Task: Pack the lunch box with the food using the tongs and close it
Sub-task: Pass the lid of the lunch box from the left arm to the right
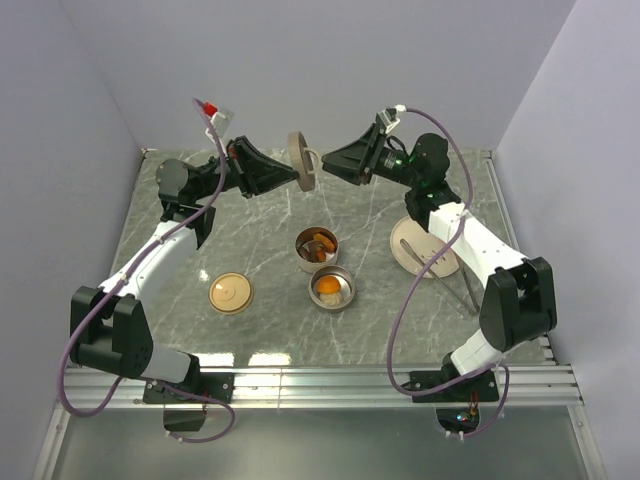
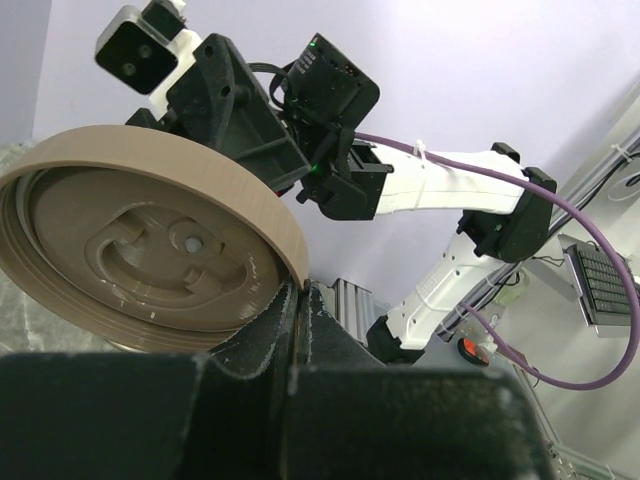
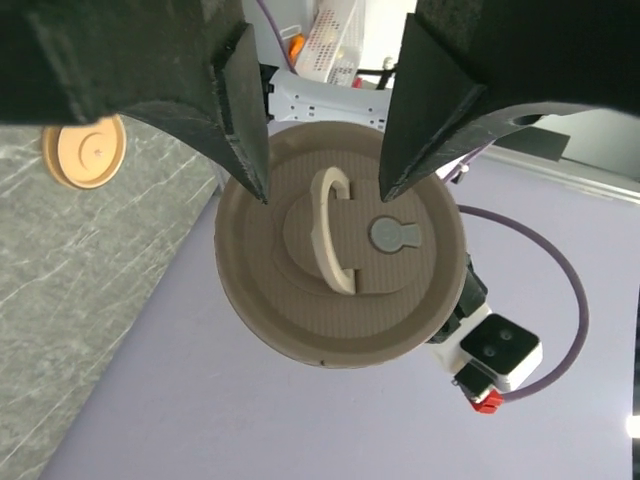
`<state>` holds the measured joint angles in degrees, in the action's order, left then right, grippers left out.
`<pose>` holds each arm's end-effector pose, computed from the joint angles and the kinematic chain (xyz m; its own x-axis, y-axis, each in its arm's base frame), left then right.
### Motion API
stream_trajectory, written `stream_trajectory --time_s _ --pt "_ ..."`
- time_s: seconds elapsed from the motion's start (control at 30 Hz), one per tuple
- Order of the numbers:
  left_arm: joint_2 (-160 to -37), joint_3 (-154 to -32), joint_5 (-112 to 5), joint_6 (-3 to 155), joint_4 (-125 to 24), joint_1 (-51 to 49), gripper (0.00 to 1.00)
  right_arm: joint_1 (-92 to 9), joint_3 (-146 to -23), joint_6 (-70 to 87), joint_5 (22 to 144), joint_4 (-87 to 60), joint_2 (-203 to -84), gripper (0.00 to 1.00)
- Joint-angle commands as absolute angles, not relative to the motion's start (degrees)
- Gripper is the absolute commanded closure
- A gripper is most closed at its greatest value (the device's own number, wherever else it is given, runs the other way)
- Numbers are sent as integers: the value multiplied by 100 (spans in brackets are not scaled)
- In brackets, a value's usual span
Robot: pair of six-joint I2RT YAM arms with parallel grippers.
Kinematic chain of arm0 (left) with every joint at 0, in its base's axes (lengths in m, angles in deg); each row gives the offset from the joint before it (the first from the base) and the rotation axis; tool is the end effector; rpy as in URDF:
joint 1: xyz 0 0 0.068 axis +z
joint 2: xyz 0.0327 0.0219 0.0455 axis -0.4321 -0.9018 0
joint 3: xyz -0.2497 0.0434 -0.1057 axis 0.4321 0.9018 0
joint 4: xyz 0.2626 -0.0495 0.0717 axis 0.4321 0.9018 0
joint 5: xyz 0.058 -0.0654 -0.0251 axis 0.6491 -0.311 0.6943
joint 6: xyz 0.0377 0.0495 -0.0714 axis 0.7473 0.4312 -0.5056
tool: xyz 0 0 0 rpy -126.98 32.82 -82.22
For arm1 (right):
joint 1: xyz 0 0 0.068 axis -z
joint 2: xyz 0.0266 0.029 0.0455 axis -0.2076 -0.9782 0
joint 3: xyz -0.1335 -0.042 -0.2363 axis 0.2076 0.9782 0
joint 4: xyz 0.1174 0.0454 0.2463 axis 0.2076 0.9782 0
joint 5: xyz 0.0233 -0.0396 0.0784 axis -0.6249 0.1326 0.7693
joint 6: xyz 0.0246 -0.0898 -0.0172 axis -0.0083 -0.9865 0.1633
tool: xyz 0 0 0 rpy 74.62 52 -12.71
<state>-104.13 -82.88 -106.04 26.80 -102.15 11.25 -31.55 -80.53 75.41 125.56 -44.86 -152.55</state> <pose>0.3097 -0.1563 0.4154 -0.4392 -0.3287 -0.8361 0.8815 0.0219 -0.4717 0.3657 0.1999 0.3830 -0.8271 0.3555 -0.4354 -0.4560 0.0285 0.8895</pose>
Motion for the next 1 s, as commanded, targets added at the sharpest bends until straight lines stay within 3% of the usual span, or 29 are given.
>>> stream_trajectory --time_s 0.0,0.17,0.37,0.57,0.97 --pt "-10209 -8280 -10673 2774 -10390 1066 100 -3342 -8371 7665 12581 -4916 -15368 46" --pt "-10191 -8289 -10629 2712 -10407 1031 100 -3422 -8406 7718 12643 -5101 -15385 57" --pt "-10147 -8316 -10576 3142 -9820 969 100 -3457 -8537 7595 12669 -5084 -15306 63" --pt "-10165 -8456 -10435 3732 -8905 960 100 -3518 -8810 6699 12520 -3898 -15201 71" --pt "-10095 -8237 -10532 3152 -9739 960 100 -3510 -8679 6179 12423 -3167 -15192 82"
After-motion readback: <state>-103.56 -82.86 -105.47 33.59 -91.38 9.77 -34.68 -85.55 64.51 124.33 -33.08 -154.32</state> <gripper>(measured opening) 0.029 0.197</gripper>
